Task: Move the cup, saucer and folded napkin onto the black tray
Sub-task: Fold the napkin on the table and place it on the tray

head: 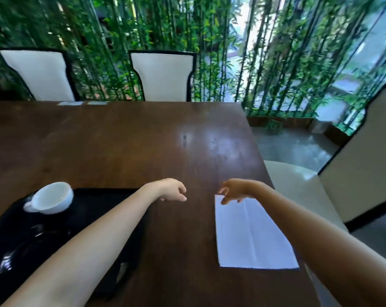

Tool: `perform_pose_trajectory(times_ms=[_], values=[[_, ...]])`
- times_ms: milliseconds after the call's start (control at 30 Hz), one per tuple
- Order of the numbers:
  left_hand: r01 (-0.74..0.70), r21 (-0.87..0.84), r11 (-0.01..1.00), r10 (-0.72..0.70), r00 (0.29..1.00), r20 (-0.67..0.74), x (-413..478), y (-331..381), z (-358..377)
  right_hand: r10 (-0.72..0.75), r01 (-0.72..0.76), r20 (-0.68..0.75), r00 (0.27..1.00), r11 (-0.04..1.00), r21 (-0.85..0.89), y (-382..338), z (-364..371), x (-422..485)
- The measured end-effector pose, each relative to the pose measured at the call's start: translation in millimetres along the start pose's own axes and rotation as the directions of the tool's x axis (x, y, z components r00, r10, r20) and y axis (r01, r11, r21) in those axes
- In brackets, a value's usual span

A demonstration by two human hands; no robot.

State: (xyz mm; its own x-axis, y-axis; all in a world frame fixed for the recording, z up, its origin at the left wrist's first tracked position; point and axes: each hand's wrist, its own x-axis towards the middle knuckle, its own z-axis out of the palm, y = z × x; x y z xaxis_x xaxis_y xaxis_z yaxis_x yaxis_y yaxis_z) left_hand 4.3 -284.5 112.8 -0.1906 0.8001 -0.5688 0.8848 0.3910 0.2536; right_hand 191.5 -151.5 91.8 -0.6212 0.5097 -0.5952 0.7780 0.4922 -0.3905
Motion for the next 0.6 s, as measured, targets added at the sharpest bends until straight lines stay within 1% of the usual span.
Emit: perform_pose_trajectory(times_ms=[167,233,300,367,467,533,600], values=[[-0.079,0.004,0.997,0.079,0.997,0.014,31.1,60.9,16.5,0.084,-0.084,-0.041,0.996,0.996,-0.006,75.1,-3.7,-16.6],[-0.107,0.034,0.994,0.107,0.994,0.008,38.9,83.0,27.9,0.112,-0.112,-0.057,0.992,0.994,0.005,102.5,0.7,-22.1],[-0.123,0.047,0.991,0.124,0.992,-0.005,45.9,102.6,45.4,0.127,-0.128,-0.075,0.989,0.992,-0.008,128.3,10.4,-26.0],[-0.126,0.024,0.992,0.127,0.992,-0.022,51.3,118.3,71.2,0.128,-0.131,-0.107,0.986,0.991,-0.021,149.8,25.2,-28.7],[-0.076,0.014,0.997,0.077,0.993,-0.091,51.7,139.0,120.3,0.076,-0.086,-0.179,0.981,0.995,-0.051,174.1,50.1,-33.0],[-0.012,0.032,0.999,0.017,0.987,-0.161,48.4,149.4,149.3,0.011,-0.037,-0.215,0.977,0.992,-0.117,186.5,63.5,-35.9],[0.019,0.044,0.999,-0.008,0.973,-0.23,48.1,153.8,169.2,-0.043,-0.006,-0.256,0.966,0.982,-0.187,195.7,73.6,-39.0]])
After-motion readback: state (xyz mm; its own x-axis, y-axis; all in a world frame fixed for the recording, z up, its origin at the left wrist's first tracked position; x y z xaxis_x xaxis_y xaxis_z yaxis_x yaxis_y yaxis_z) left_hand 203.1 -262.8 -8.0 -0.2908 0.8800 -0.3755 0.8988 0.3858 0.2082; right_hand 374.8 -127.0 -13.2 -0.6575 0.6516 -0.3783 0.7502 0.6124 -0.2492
